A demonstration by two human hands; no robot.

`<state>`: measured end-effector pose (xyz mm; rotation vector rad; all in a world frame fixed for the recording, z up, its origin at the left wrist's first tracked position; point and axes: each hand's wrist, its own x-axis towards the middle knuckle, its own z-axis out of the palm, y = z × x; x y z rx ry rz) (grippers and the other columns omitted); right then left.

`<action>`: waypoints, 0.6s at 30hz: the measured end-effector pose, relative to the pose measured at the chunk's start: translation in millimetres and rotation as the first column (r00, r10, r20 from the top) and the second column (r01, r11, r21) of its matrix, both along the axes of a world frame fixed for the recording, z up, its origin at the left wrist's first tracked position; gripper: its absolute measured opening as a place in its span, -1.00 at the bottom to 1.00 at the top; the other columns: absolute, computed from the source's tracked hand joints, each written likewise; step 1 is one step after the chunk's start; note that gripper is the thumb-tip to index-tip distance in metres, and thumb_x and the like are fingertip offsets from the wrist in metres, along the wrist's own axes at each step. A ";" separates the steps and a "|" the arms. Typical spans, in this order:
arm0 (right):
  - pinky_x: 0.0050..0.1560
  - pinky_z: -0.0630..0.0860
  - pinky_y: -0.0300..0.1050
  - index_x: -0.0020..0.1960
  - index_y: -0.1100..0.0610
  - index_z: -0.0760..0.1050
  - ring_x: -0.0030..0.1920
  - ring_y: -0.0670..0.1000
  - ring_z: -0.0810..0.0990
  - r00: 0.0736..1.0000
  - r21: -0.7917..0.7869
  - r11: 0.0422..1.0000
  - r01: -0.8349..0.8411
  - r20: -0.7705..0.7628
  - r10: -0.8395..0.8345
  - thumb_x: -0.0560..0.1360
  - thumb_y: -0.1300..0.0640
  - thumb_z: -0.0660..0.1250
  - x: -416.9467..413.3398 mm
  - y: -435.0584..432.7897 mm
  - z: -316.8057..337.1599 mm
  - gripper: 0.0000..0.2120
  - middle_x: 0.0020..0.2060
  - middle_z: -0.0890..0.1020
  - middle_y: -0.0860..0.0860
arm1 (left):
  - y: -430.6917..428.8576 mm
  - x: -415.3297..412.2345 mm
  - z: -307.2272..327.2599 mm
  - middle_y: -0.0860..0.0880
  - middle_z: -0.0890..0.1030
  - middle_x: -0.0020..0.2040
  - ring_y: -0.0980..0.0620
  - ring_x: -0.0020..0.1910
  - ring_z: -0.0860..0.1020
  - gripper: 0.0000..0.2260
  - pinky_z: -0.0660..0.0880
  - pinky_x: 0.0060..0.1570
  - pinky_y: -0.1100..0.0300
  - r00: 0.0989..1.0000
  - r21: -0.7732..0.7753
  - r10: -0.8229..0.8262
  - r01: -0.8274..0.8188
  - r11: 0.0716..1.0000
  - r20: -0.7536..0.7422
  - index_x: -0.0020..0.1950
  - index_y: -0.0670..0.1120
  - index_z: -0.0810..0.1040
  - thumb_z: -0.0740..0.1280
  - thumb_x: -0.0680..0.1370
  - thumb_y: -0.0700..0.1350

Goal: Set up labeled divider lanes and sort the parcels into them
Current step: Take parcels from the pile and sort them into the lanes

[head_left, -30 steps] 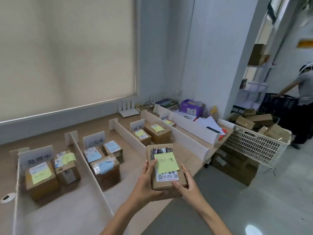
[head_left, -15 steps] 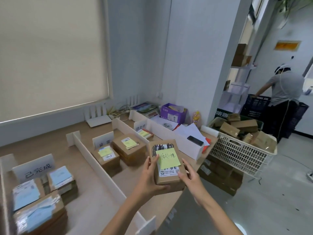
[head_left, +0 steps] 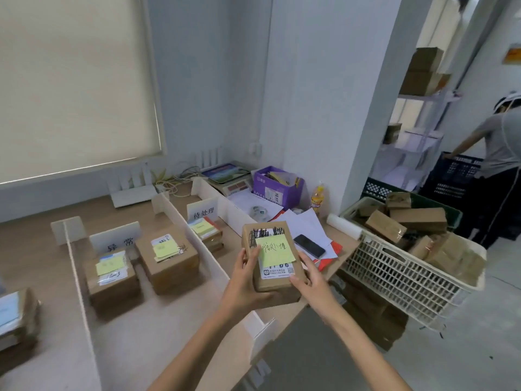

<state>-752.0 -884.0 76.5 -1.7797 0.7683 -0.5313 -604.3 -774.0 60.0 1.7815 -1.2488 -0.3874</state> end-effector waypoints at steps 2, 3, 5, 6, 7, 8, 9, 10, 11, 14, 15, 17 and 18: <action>0.41 0.32 -0.10 0.47 -0.11 0.14 0.42 -0.15 0.23 0.995 -0.095 0.993 -0.072 -0.081 0.064 0.53 0.13 0.32 -0.9 -32.7 -1.9 -0.40 0.43 0.25 -0.16 | -29.5 -6.9 -3.0 0.09 0.01 0.50 0.24 0.36 0.13 -0.16 0.20 0.31 0.39 0.998 0.009 0.053 -0.053 0.999 -0.018 0.54 0.03 0.05 0.48 0.41 0.00; 0.40 0.31 -0.13 0.48 -0.11 0.14 0.40 -0.17 0.21 0.986 -0.126 0.984 -0.128 -0.122 0.112 0.52 0.13 0.33 -0.1 -47.8 -4.1 -0.38 0.42 0.22 -0.18 | -42.4 -9.0 -4.9 0.06 0.05 0.51 0.19 0.38 0.17 -0.24 0.21 0.34 0.34 0.995 0.007 0.097 -0.097 0.995 -0.015 0.53 0.01 0.12 0.45 0.44 0.00; 0.34 0.32 -0.22 0.48 -0.10 0.17 0.35 -0.22 0.19 0.964 -0.148 0.967 -0.209 -0.199 0.178 0.53 0.17 0.32 4.8 -73.7 -8.6 -0.40 0.40 0.22 -0.18 | -63.0 -9.6 -10.2 0.00 0.16 0.49 0.07 0.40 0.24 -0.37 0.25 0.38 0.24 0.983 0.022 0.184 -0.184 0.983 0.001 0.47 -0.03 0.25 0.43 0.46 0.01; 0.33 0.34 -0.23 0.46 -0.09 0.21 0.33 -0.22 0.19 0.955 -0.159 0.960 -0.231 -0.225 0.193 0.54 0.19 0.31 8.1 -84.2 -12.3 -0.43 0.42 0.22 -0.16 | -71.3 -7.9 -13.7 -0.02 0.20 0.47 0.04 0.39 0.27 -0.40 0.29 0.38 0.19 0.977 0.041 0.215 -0.215 0.976 0.006 0.44 -0.05 0.29 0.43 0.46 0.01; 0.33 0.34 -0.23 0.45 -0.07 0.25 0.33 -0.21 0.19 0.949 -0.176 0.952 -0.249 -0.243 0.203 0.54 0.21 0.30 12.3 -93.9 -16.7 -0.46 0.44 0.21 -0.13 | -78.9 -6.1 -16.0 -0.02 0.22 0.46 0.02 0.38 0.28 -0.41 0.32 0.38 0.15 0.972 0.056 0.237 -0.236 0.970 0.006 0.42 -0.05 0.32 0.44 0.45 0.00; 0.33 0.33 -0.24 0.44 -0.05 0.27 0.35 -0.19 0.20 0.940 -0.196 0.942 -0.271 -0.263 0.216 0.54 0.23 0.29 17.2 -103.5 -20.5 -0.48 0.45 0.20 -0.12 | -87.0 -3.8 -18.4 -0.02 0.23 0.46 0.02 0.38 0.29 -0.43 0.34 0.37 0.13 0.969 0.066 0.246 -0.246 0.967 0.003 0.41 -0.05 0.33 0.44 0.45 -0.01; 0.33 0.33 -0.26 0.43 -0.05 0.28 0.39 -0.16 0.21 0.934 -0.210 0.933 -0.293 -0.274 0.231 0.55 0.24 0.28 23.7 -113.0 -23.5 -0.49 0.45 0.20 -0.11 | -95.7 0.4 -21.9 0.00 0.22 0.45 0.02 0.37 0.29 -0.44 0.35 0.36 0.14 0.967 0.064 0.255 -0.254 0.965 0.003 0.39 -0.05 0.33 0.44 0.45 -0.03; 0.32 0.32 -0.28 0.43 -0.05 0.28 0.42 -0.12 0.21 0.926 -0.221 0.925 -0.310 -0.289 0.242 0.55 0.25 0.28 31.8 -123.3 -27.8 -0.50 0.45 0.21 -0.11 | -104.4 4.8 -24.0 0.02 0.22 0.44 0.04 0.37 0.29 -0.46 0.35 0.35 0.19 0.962 0.068 0.273 -0.273 0.960 0.009 0.38 -0.05 0.34 0.44 0.46 -0.05; 0.32 0.31 -0.30 0.41 -0.05 0.29 0.43 -0.09 0.22 0.918 -0.231 0.917 -0.326 -0.308 0.249 0.54 0.26 0.29 41.1 -133.5 -32.4 -0.50 0.45 0.22 -0.10 | -113.0 10.9 -28.1 0.04 0.23 0.41 0.06 0.35 0.28 -0.48 0.34 0.34 0.23 0.954 0.074 0.300 -0.300 0.951 0.022 0.36 -0.06 0.34 0.44 0.46 -0.07; 0.33 0.28 -0.30 0.38 -0.01 0.33 0.44 -0.05 0.24 0.891 -0.248 0.893 -0.377 -0.361 0.276 0.53 0.29 0.30 72.3 -161.1 -50.2 -0.52 0.44 0.23 -0.07 | -137.1 32.6 -45.7 0.03 0.30 0.29 0.10 0.26 0.31 -0.56 0.32 0.24 0.37 0.946 0.138 0.324 -0.325 0.936 0.032 0.25 -0.13 0.41 0.46 0.44 -0.12; 0.35 0.26 -0.30 0.36 0.01 0.35 0.44 -0.04 0.24 0.880 -0.254 0.885 -0.391 -0.383 0.279 0.53 0.30 0.29 83.0 -169.6 -57.1 -0.55 0.44 0.23 -0.06 | -144.5 41.6 -53.9 0.02 0.34 0.23 0.10 0.22 0.34 -0.65 0.32 0.17 0.44 0.937 0.166 0.347 -0.346 0.923 0.025 0.15 -0.15 0.45 0.46 0.43 -0.16; 0.37 0.20 -0.31 0.33 0.10 0.40 0.43 -0.03 0.25 0.846 -0.245 0.863 -0.442 -0.433 0.310 0.53 0.38 0.22 104.3 -184.0 -74.1 -0.59 0.45 0.23 -0.02 | -159.9 57.7 -76.2 0.00 0.41 0.11 0.02 0.15 0.44 -0.84 0.35 0.02 0.47 0.921 0.264 0.386 -0.361 0.894 -0.046 -0.06 -0.11 0.47 0.41 0.44 -0.23; 0.38 0.18 -0.30 0.34 0.14 0.40 0.43 -0.01 0.26 0.808 -0.219 0.840 -0.496 -0.471 0.354 0.52 0.40 0.18 115.4 -190.0 -86.6 -0.58 0.46 0.22 0.01 | -166.3 64.9 -91.0 0.00 0.42 0.06 -0.03 0.10 0.48 -0.89 0.38 -0.01 0.39 0.911 0.304 0.406 -0.368 0.879 -0.072 -0.10 -0.08 0.47 0.37 0.45 -0.22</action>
